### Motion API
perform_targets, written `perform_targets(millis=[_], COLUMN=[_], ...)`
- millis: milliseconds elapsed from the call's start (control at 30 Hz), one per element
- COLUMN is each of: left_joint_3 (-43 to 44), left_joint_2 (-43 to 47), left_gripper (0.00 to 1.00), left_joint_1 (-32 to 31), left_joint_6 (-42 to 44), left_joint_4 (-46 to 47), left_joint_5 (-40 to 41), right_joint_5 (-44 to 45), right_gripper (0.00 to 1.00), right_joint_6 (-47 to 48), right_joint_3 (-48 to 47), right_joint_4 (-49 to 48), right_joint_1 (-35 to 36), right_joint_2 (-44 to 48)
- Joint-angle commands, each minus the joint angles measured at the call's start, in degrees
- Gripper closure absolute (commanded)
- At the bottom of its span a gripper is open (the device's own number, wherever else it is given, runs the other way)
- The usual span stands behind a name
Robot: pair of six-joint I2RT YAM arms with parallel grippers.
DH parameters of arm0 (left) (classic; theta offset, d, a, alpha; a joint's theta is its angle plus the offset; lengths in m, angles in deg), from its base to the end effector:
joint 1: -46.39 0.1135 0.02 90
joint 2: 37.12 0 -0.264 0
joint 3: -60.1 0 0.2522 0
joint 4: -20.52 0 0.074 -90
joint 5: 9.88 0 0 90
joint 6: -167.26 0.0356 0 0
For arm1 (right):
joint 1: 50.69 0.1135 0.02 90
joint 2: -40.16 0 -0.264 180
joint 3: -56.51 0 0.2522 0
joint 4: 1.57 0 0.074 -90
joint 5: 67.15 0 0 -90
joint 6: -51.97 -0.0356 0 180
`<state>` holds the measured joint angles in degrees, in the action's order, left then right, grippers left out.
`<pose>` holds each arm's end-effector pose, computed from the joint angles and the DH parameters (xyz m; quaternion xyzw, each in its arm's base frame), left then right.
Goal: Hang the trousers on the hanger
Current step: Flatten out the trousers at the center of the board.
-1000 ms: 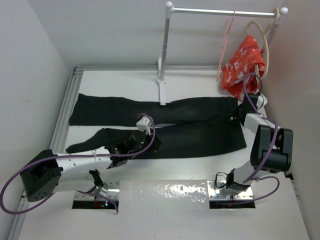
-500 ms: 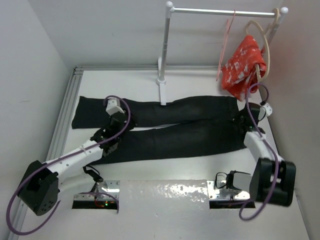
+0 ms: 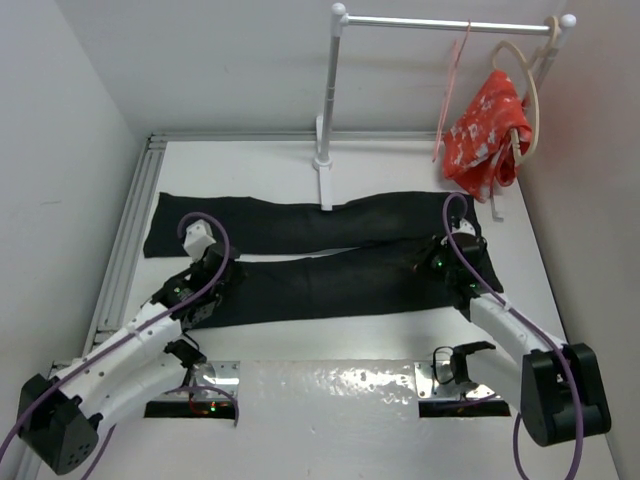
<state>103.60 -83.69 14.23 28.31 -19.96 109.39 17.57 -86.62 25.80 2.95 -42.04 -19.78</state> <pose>0.1502 -0.0739 0.2193 -0.2284 0.8651 -0.0717 0.4409 0.1961 0.0331 0.1580 0.2805 0.8354 0.2612 0.3939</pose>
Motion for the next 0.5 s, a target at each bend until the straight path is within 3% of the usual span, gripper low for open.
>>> perform_targets(millis=[0,100,267,367,467], left_joint_3=[0.4,-0.6,2.9,3.9,2.5], left_joint_2=[3.7,1.3,-13.8,-17.5,-18.5], left_gripper=[0.7,0.55,0.57,0.62,0.64], left_joint_1=[0.3,1.0,5.0,7.4,9.4], left_joint_6=[-5.8,-5.2,-4.5,-4.8,-2.5], left_joint_4=[-12.1,-7.2,-2.1,-0.9,4.4], left_joint_5=[6.7,10.4,16.1,19.3,17.1], right_joint_5=[-2.5,-7.1,-7.6,-6.7,-7.5], right_gripper=[0.98,0.96,0.95,0.95,0.95], right_joint_6=[2.2,1.9,2.4,2.5,2.6], right_joint_3=[-1.1,-1.6,-1.4,-1.2,-1.4], right_joint_4=[-2.4,-3.6,-4.1,-4.1,-4.4], right_joint_1=[0.5,0.5,0.7,0.7,0.7], right_joint_2=[2.1,0.9,-0.3,-0.3,-1.1])
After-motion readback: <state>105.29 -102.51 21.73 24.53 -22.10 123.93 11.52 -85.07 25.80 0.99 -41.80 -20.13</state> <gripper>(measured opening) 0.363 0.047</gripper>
